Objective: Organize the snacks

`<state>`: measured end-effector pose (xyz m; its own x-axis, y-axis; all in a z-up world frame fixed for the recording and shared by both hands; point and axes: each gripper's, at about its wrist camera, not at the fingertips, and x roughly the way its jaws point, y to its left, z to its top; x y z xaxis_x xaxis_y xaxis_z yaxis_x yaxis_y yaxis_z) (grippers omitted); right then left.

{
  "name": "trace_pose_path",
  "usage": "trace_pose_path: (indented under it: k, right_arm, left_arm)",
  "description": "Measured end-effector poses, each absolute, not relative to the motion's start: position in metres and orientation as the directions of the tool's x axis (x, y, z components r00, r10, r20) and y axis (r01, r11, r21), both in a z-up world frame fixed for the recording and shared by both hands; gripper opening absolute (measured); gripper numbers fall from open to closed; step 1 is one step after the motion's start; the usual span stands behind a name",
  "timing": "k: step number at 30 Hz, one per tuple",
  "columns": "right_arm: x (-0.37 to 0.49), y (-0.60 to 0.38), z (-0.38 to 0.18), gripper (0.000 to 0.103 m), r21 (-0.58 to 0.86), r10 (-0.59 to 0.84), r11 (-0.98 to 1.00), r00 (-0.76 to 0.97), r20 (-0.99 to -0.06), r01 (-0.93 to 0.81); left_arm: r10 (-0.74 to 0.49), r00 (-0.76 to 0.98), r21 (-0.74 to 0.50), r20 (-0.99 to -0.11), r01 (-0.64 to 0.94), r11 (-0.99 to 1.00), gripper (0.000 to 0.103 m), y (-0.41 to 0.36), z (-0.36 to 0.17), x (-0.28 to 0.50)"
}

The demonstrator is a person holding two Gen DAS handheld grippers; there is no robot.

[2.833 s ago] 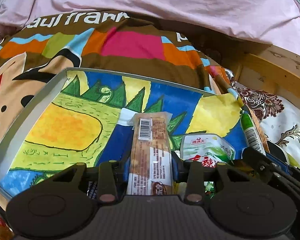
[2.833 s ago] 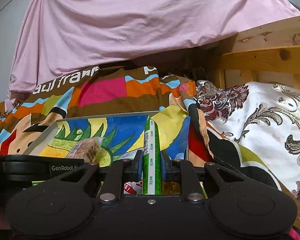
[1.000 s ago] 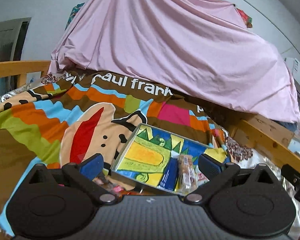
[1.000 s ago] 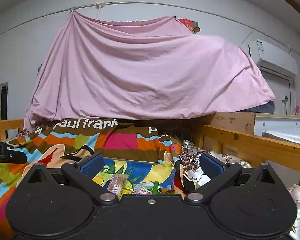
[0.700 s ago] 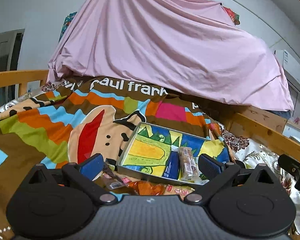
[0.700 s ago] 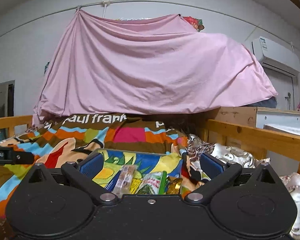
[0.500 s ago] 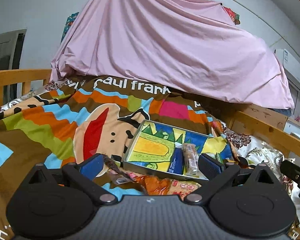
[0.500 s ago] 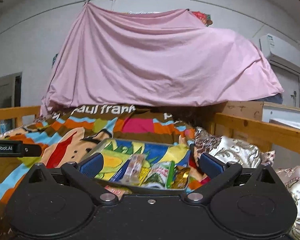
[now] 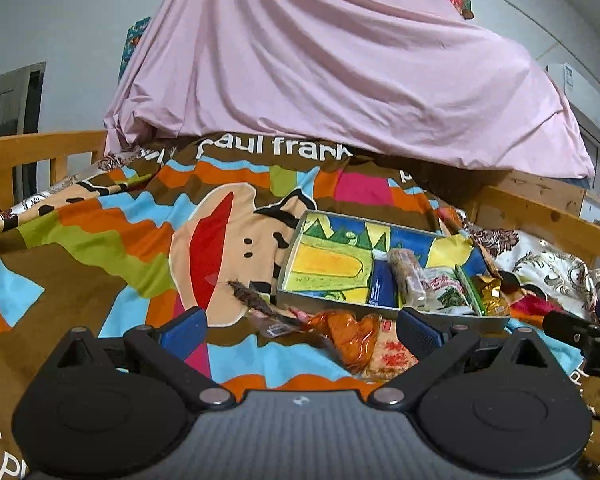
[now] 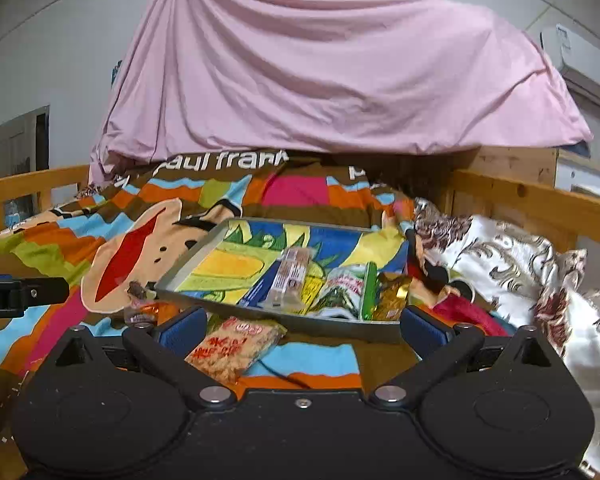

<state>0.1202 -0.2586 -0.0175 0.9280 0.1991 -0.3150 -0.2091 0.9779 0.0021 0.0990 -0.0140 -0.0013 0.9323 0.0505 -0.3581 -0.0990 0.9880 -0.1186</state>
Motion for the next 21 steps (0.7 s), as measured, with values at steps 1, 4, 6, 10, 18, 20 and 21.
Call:
trace_pose_path:
  k: [1,4,6,10,18,20,21]
  right_arm:
    - [0.122,-0.258,-0.019,0.102,0.007,0.201,0.978,0.924,-0.324,-0.210]
    - [0.128,-0.252,-0.024,0.102,0.020,0.219,0.974,0.910,-0.353,-0.226]
    - [0.134,-0.246,-0.029,0.102,0.037,0.243,0.968,0.894,-0.378,-0.248]
    - [0.150,-0.233,-0.040,0.102,0.057,0.296,0.952,0.855,-0.426,-0.301]
    - [0.179,-0.212,-0.061,0.102,0.022,0.306,0.941,0.820,-0.483,-0.338]
    - [0.186,-0.212,-0.066,0.102,0.043,0.313,0.941,0.812,-0.493,-0.336]
    - [0.191,-0.211,-0.068,0.102,0.060,0.318,0.941,0.807,-0.498,-0.334]
  left_arm:
    - [0.048,0.932,-0.113,-0.359,-0.095,0.989,0.103,-0.014,-0.002,0.099]
    - [0.028,0.929,-0.086,-0.370,-0.064,0.994,0.103,-0.013,-0.004,0.103]
    - [-0.026,0.919,-0.082,-0.394,-0.007,0.997,0.103,-0.013,-0.007,0.109]
    - [-0.170,0.873,-0.097,-0.458,0.141,0.985,0.103,-0.008,-0.014,0.125]
    - [-0.190,0.825,-0.158,-0.532,0.124,0.980,0.103,0.013,-0.028,0.174]
    - [-0.213,0.816,-0.203,-0.537,0.121,0.972,0.103,0.020,-0.030,0.185]
    - [-0.241,0.805,-0.238,-0.543,0.127,0.963,0.103,0.024,-0.031,0.193]
